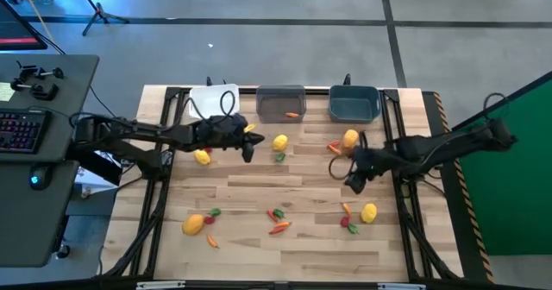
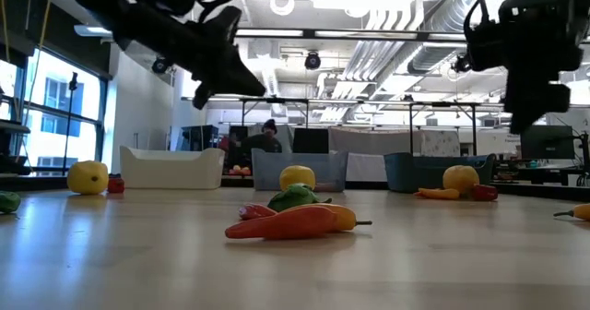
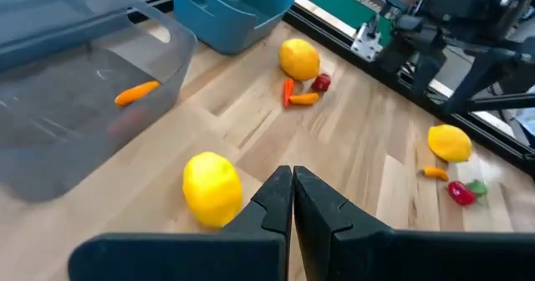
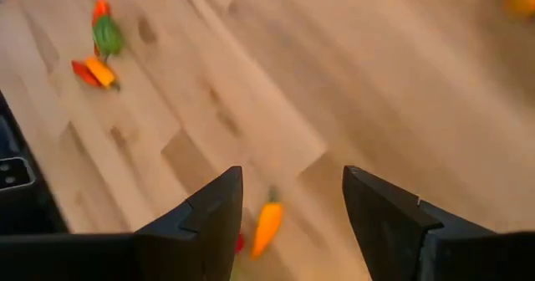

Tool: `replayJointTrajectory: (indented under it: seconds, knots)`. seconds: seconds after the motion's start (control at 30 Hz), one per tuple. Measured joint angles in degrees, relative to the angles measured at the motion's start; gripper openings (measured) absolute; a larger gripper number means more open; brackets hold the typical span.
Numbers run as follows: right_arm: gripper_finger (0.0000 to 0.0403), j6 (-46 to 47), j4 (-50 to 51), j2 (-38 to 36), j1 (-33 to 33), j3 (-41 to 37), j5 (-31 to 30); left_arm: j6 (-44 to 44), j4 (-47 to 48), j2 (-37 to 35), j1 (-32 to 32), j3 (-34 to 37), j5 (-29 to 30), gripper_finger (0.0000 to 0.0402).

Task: Sort produce into baskets
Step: Put the bottom right yellow chili pepper into the black bin

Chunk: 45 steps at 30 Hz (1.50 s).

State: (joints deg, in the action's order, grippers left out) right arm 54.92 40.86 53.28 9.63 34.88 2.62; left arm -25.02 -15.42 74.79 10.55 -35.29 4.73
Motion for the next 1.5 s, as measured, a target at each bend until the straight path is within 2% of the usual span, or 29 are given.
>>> replayJointTrajectory:
  seconds: [0.23, 0.5, 0.7, 1.07, 1.2, 1.43, 1.5]
  knots:
    - [0.0198, 15.26, -1.03, 9.54, 11.74, 1.72, 2.09, 0.09, 0.47, -4.75, -1.33, 3.23, 0.0, 0.0]
    - [0.0197, 25.34, -5.96, 20.59, 20.86, 6.54, 4.33, 2.09, 0.96, -5.73, -2.04, 4.31, -1.04, 0.0]
    - [0.0197, 30.49, -2.1, 28.46, 20.79, 9.96, 1.99, 4.16, 1.03, -5.73, -2.03, 4.3, -1.27, 0.0]
    - [0.019, 27.23, -0.76, 36.94, 16.54, 10.55, 0.13, 5.21, 1.05, -5.73, -1.82, 4.28, -1.29, 0.0]
    - [0.0151, 24.62, -0.51, 37.77, 15.53, 10.59, 1.72, 5.25, 1.14, -5.71, -1.82, 4.28, -1.31, 0.0]
    - [0.0027, 19.12, -3.94, 36.63, 12.84, 10.32, 5.35, 5.29, 2.46, -5.71, -1.82, 4.28, -1.33, 0.0]
    - [0.0009, 16.54, -6.58, 35.82, 11.42, 10.39, 7.55, 5.29, 2.65, -5.71, -1.82, 4.28, -1.33, 0.0]
